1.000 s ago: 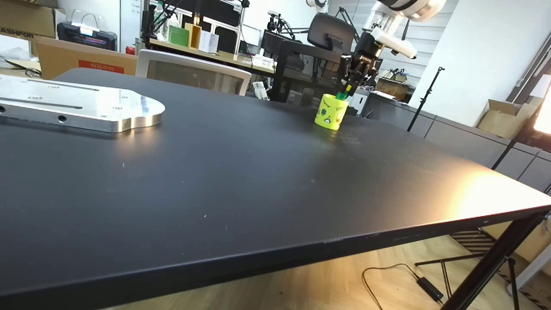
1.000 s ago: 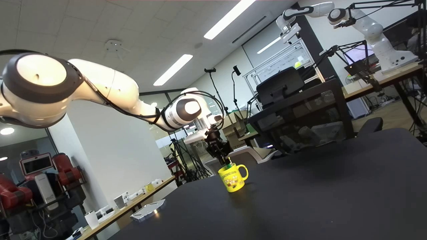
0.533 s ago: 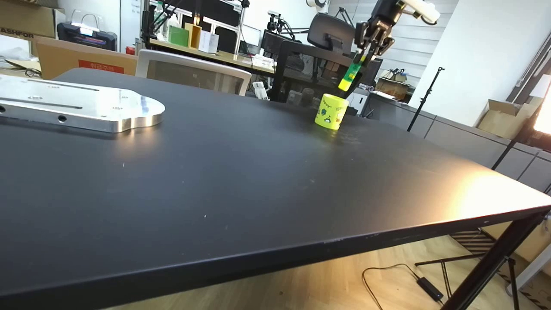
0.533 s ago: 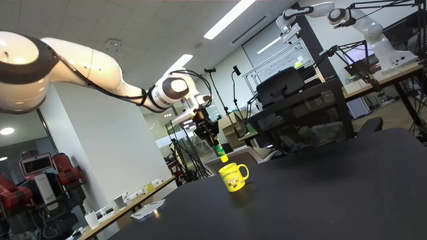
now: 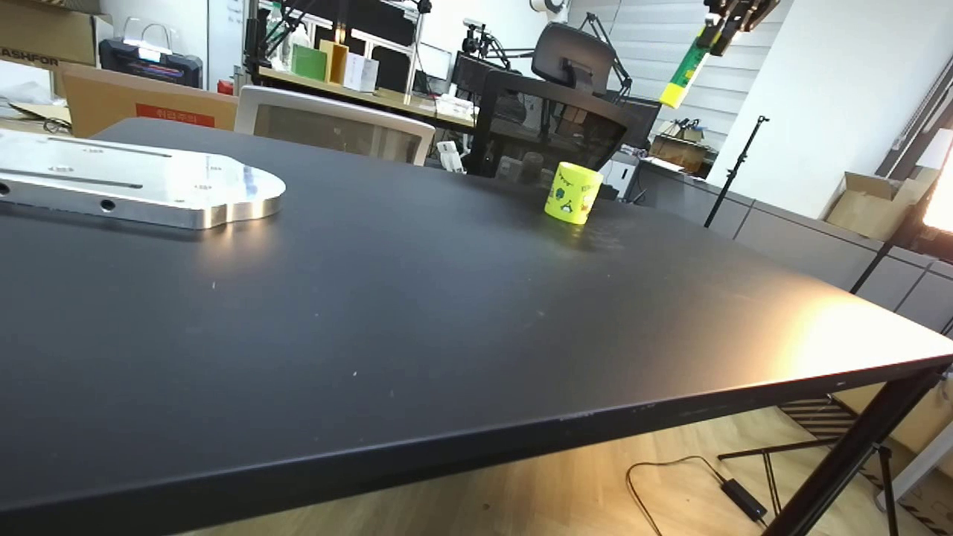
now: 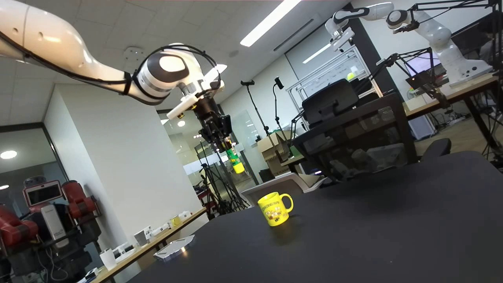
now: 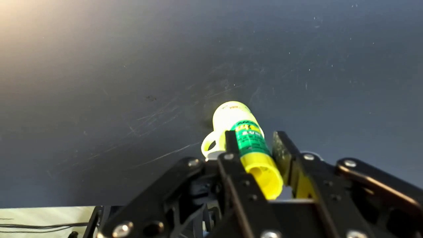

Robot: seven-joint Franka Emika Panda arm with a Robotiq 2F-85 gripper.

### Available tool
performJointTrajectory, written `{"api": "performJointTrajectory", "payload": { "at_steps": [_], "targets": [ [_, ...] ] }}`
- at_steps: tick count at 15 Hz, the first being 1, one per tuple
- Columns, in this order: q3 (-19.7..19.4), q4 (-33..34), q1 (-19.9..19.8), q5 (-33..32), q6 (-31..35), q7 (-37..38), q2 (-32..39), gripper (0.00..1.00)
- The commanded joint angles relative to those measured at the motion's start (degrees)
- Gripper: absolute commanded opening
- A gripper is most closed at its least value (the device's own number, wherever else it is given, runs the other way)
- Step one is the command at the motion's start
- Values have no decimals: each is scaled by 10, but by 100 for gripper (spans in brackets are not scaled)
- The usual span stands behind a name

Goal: Take the bottle out of the mug and put it on the table

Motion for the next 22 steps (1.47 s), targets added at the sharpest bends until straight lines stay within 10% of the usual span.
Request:
{"api": "performJointTrajectory", "payload": {
  "at_steps": [1, 10, 22],
  "targets": [
    [-13, -143, -7, -13, 17, -17, -101, 8],
    [-49, -342, -24, -73, 174, 6, -114, 8],
    [-83, -385, -44, -90, 286, 25, -35, 8]
  ]
}}
